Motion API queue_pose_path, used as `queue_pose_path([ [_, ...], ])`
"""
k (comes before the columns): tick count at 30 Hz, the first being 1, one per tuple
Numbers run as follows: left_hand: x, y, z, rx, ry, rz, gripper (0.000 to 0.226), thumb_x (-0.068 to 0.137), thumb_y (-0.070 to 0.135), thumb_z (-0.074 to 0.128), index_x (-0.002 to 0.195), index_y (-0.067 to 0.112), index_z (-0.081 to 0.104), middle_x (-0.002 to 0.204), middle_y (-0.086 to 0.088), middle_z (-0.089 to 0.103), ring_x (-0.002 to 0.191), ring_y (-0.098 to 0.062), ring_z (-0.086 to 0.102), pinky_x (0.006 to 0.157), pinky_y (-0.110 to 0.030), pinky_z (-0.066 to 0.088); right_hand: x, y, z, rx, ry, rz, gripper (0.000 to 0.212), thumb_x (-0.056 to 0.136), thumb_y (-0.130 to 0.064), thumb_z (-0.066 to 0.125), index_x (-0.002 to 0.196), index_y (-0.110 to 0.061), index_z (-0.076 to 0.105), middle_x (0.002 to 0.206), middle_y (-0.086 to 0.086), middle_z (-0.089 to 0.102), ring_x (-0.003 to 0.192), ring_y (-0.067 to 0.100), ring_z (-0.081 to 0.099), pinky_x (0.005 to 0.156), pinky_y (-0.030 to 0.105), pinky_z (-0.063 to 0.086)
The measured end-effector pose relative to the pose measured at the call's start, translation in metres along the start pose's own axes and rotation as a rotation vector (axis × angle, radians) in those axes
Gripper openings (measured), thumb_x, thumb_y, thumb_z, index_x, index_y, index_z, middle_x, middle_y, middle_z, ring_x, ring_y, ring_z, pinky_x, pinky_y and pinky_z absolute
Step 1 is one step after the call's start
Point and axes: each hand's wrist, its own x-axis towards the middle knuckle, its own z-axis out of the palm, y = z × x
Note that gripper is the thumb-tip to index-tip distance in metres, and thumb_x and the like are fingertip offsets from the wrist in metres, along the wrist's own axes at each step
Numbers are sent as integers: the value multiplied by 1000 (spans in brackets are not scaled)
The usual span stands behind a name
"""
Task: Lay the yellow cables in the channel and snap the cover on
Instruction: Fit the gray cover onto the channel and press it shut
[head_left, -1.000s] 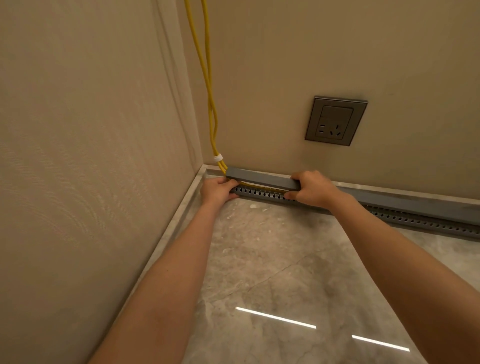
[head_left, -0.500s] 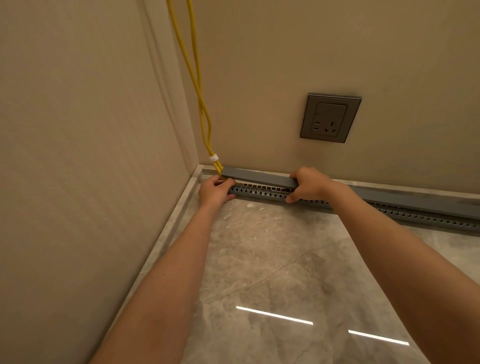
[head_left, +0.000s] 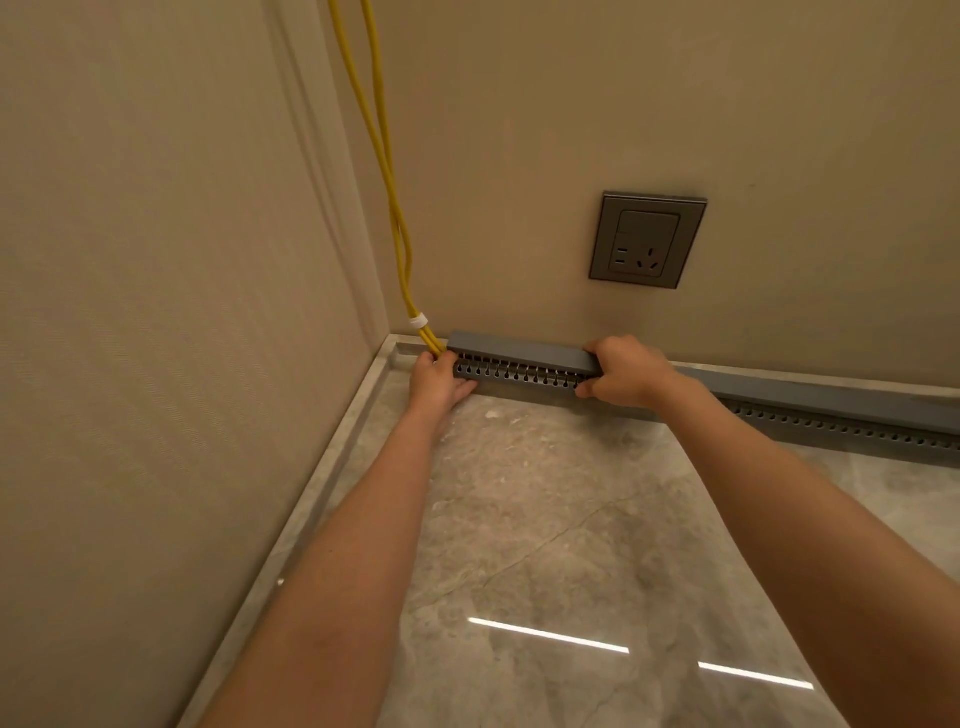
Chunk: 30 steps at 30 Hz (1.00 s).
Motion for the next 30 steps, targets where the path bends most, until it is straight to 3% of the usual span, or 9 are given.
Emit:
queue_pose_path([
  [7, -2, 3, -3, -125, 6, -37, 32, 102, 13, 33, 130, 3, 44, 121, -18, 54, 125, -38, 51, 90, -38, 46, -5, 2, -1, 9, 13, -31, 36, 86, -27, 65, 117, -10, 59, 110, 13, 64, 101, 31, 58, 70, 29, 37],
  [13, 0, 7, -4, -147, -6, -100, 40, 101, 23, 39, 137, 6, 40, 141, -18, 46, 127, -36, 49, 89, -37, 47, -5, 6, 6, 21, -42, -59, 33, 86, -28, 63, 113, -10, 59, 109, 13, 64, 98, 29, 59, 80, 38, 48],
  [19, -1, 13, -5, -140, -20, -152, 42, 100, 20, 38, 139, 5, 36, 145, -17, 40, 130, -35, 45, 97, -40, 45, 0, 8, 6, 65, -137, -22, 35, 87, -32, 62, 114, -9, 60, 110, 13, 63, 88, 22, 52, 75, 31, 41],
  [24, 2, 12, -12, -82, -1, -158, 43, 98, 20, 46, 137, 4, 38, 143, -15, 43, 130, -33, 47, 96, -38, 47, 2, 0, 11, 146, -195, 10, 50, 91, -52, 48, 121, -13, 58, 115, 8, 60, 102, 24, 54, 89, 34, 43],
  [27, 6, 9, -16, -74, 2, -113, 40, 98, 19, 47, 135, 3, 41, 141, -16, 45, 129, -32, 48, 99, -39, 46, 3, -5, 13, 216, -143, -15, 45, 95, -47, 43, 123, -15, 57, 122, 9, 60, 104, 24, 52, 86, 33, 40],
  [30, 9, 8, -19, -79, 14, -87, 39, 99, 18, 46, 134, 2, 41, 141, -17, 46, 129, -30, 48, 100, -41, 45, 6, -12, 13, 240, -111, -36, 38, 94, -39, 49, 121, -13, 58, 115, 9, 61, 107, 27, 55, 82, 29, 38],
])
